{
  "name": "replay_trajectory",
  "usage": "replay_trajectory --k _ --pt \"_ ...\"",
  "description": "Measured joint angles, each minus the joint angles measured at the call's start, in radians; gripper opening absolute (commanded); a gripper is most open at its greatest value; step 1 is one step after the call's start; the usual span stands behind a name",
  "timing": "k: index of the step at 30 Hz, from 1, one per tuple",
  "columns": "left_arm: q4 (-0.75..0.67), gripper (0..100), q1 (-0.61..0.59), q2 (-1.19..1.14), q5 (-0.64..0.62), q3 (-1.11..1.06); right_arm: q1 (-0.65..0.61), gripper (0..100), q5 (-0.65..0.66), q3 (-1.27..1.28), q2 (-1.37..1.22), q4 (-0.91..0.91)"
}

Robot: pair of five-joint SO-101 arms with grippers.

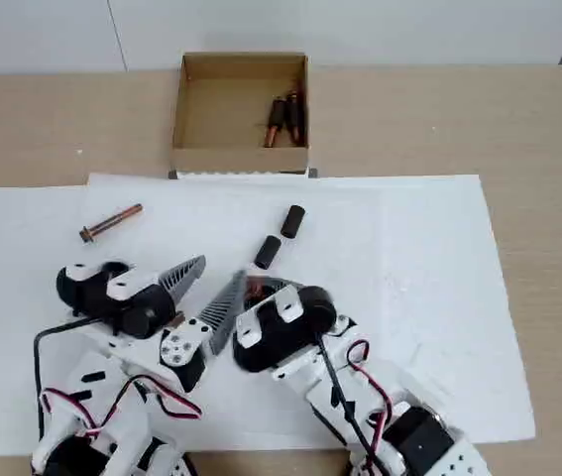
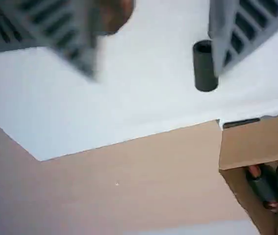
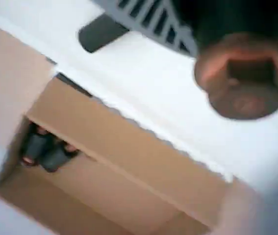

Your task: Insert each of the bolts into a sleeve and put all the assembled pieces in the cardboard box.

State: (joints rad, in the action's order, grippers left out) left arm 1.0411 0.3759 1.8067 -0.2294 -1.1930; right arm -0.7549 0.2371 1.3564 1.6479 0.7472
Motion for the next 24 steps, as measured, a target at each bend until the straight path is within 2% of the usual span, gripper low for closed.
replay_trajectory --k 8,13,19,24 --pt "-0.023 0 -0.232 0.002 0.006 -0.005 0.138 0.4 0.0 0.003 -0.002 0.0" --pt "-0.023 0 -0.336 0.0 0.101 -0.149 0.215 0.4 -0.044 0.003 -0.002 0.0" --pt "-0.023 0 -0.348 0.0 0.115 -0.325 0.425 0.4 -0.14 0.003 -0.002 0.048" --pt "-0.023 0 -0.358 0.0 0.121 -0.408 0.47 0.4 -0.173 -0.008 -0.005 0.118"
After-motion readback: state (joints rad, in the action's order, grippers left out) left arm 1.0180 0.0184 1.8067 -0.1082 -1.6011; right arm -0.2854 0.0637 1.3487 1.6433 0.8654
